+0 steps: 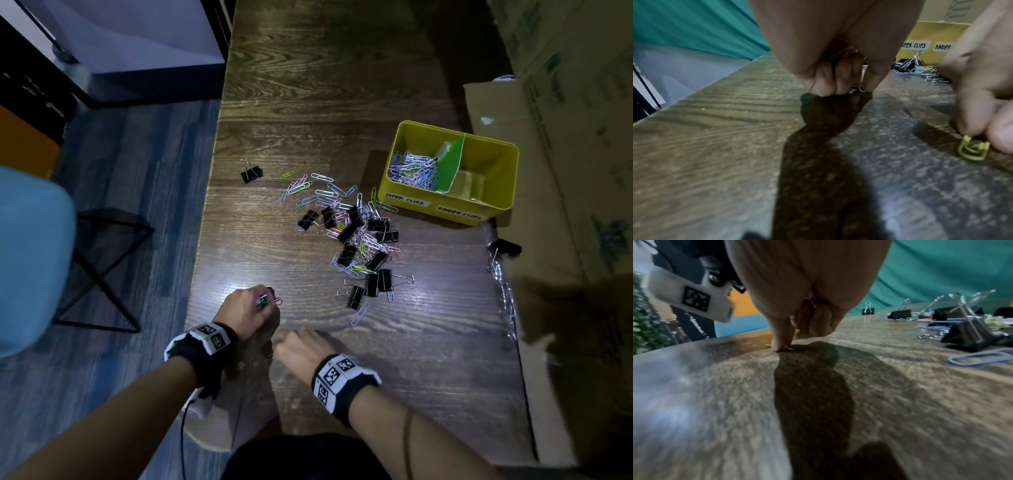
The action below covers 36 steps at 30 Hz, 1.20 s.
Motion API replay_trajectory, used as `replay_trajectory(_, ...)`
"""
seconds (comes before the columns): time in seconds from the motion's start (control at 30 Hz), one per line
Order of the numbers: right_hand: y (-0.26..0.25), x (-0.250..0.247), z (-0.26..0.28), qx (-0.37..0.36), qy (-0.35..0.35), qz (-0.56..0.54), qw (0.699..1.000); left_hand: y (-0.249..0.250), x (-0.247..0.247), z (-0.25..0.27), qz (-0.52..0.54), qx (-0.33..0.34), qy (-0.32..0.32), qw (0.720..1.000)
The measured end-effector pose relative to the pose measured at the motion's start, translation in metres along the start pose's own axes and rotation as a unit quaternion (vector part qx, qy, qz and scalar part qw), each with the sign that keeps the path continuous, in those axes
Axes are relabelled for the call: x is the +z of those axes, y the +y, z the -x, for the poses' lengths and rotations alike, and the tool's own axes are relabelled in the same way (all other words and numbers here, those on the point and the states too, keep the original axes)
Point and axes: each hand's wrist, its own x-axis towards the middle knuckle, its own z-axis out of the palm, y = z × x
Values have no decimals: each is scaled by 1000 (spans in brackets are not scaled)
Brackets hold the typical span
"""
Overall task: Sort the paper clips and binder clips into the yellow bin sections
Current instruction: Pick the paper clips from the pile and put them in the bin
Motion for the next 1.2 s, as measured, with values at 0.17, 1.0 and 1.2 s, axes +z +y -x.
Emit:
replay_trajectory(0.17, -3, 8, 3, -11, -7, 20, 1000, 9, -3, -9, -1, -33, -53, 998)
replay_trajectory(1.0, 271, -203, 30, 349, 333, -448, 753, 293, -61, -185, 375, -18, -81, 923)
replay_trajectory(1.2, 227, -185, 62, 228, 448, -381, 776, 214, -66, -142, 125, 74, 98, 985)
